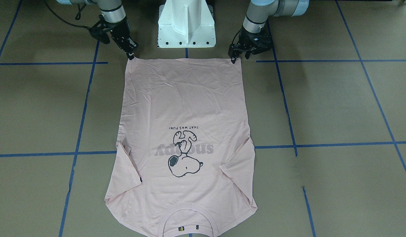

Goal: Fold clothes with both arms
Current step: 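Grasp both hem corners nearest the robot with both grippers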

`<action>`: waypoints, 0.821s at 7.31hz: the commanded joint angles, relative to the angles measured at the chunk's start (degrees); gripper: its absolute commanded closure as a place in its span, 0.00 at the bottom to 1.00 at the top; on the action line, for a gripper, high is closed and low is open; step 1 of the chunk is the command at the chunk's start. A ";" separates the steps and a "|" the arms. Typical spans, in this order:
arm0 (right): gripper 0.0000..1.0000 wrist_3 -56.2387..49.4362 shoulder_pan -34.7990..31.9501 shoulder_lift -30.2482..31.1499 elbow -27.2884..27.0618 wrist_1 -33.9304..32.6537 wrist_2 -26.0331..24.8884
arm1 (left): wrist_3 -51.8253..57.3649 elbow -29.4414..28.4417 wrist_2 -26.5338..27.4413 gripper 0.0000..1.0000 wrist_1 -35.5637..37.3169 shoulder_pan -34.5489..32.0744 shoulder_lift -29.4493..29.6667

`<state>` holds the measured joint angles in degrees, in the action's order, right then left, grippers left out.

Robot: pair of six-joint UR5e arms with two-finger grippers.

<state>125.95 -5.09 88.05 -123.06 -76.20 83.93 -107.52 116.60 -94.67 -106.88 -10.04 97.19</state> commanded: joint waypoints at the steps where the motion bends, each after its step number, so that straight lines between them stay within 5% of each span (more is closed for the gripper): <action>1: 1.00 0.00 -0.01 -0.07 0.01 0.00 0.00 | -0.32 -0.15 0.01 0.24 0.01 0.46 0.02; 3: 1.00 0.00 -0.09 -0.07 -0.08 0.00 0.00 | -0.32 -0.24 0.01 0.40 0.10 0.46 -0.16; 6: 1.00 0.00 -0.09 -0.07 -0.08 0.00 0.00 | -0.32 -1.20 -0.08 0.42 0.01 0.55 0.28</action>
<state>125.95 -5.12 87.98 -123.13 -76.20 83.93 -107.84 115.66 -94.71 -106.87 -9.52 97.33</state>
